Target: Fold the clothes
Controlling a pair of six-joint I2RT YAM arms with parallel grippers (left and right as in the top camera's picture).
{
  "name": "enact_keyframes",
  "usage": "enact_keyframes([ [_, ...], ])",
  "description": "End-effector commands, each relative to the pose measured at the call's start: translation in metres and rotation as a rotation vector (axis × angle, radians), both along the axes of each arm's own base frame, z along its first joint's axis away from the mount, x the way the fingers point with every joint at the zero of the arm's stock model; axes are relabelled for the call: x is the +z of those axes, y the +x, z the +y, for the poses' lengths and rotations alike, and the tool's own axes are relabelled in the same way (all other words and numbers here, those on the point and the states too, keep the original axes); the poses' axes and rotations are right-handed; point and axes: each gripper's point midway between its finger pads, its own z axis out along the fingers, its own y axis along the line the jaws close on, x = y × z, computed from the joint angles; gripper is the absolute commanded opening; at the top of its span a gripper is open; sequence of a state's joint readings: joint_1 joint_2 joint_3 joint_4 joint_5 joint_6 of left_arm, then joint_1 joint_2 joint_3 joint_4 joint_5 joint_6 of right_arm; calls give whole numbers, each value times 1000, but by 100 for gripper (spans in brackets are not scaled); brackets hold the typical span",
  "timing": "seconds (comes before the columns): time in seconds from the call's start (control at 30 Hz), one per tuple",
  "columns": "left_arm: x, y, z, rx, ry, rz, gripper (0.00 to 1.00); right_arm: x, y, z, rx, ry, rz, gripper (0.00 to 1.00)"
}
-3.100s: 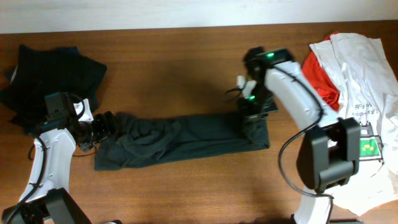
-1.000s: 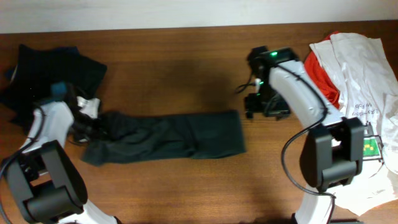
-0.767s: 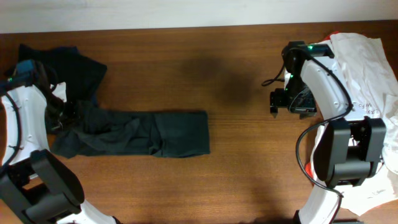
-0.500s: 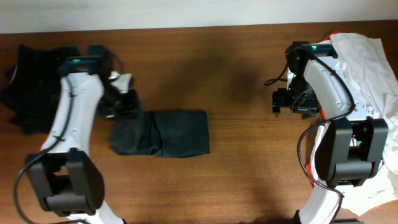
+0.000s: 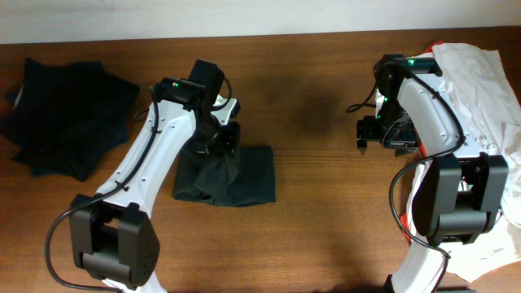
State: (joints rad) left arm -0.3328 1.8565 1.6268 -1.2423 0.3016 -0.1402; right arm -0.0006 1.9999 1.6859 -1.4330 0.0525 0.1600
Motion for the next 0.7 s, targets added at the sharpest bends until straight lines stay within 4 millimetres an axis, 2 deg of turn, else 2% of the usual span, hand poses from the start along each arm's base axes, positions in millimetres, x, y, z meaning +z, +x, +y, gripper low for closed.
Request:
enact_keyframes([
  [0.0, 0, -6, -10, -24, -8, 3, 16, 1, 2, -3, -4, -8, -4, 80],
  [0.07, 0, -10, -19, -45, -18, 7, 50, 1, 2, -3, -4, -7, -3, 80],
  [0.1, 2, -12, -25, -55, -41, 12, 57, 1, 2, -3, -4, -7, -3, 80],
  [0.2, 8, -13, -36, -66, -112, 17, 58, 1, 2, -2, -4, -4, -5, 82],
  [0.27, 15, 0, -22, -55, -117, -18, 57, 1, 2, 11, 37, 77, -4, 83],
  [0.3, 19, 9, -8, -18, -108, -30, 57, 2, 2, 28, 85, 171, -7, 83],
  [0.33, 25, 23, 19, 49, -95, -50, 57, 7, 2, 60, 155, 340, -21, 83],
  [0.4, 21, 44, 71, 179, -47, -78, 57, 21, 0, 116, 268, 592, -53, 83],
  [0.43, 18, 50, 88, 222, -42, -82, 57, 25, -2, 134, 309, 637, -61, 83],
  [0.5, 9, 57, 107, 269, -38, -70, 57, 25, -8, 166, 401, 650, -61, 83],
  [0.57, -9, 61, 112, 242, -29, -44, 57, 24, -13, 192, 454, 649, -66, 83],
  [0.6, -23, 61, 111, 212, -23, -17, 57, 23, -16, 213, 477, 649, -73, 84],
  [0.67, -53, 58, 117, 195, 27, 53, 57, 21, -22, 236, 494, 648, -75, 83],
])
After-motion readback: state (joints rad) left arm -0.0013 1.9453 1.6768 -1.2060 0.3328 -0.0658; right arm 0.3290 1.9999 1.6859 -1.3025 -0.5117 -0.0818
